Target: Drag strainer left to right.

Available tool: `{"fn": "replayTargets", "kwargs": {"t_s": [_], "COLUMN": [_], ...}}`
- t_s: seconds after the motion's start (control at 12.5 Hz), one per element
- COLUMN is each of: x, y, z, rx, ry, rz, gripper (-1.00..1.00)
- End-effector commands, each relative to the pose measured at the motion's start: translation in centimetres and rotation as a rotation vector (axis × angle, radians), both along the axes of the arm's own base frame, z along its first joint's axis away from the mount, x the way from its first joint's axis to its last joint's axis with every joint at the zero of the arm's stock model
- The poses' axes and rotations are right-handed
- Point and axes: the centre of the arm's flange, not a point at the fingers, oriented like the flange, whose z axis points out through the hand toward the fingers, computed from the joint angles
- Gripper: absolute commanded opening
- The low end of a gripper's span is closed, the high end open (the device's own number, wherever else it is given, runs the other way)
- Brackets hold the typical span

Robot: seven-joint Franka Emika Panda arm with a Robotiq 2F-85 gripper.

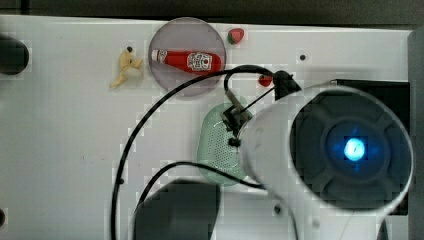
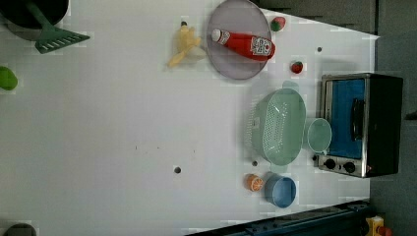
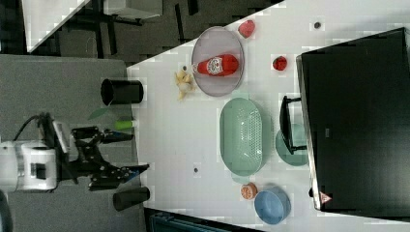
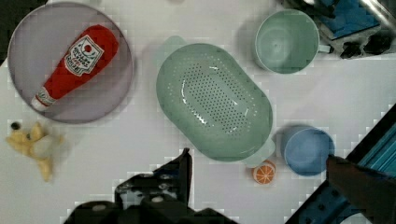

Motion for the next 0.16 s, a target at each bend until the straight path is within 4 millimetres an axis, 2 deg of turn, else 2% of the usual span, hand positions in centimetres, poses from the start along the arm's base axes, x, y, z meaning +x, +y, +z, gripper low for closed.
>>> {"fn": "replayTargets", "kwargs": {"t_s": [0.08, 0.16], "x": [1.13, 1.21], "y": [1.43, 1.42], "z": [-1.32, -1.48], "rx": [-0.020, -0.020], "ry": [0.031, 0.034], "rz": [0.064, 0.064], "gripper": [1.00, 1.00]}}
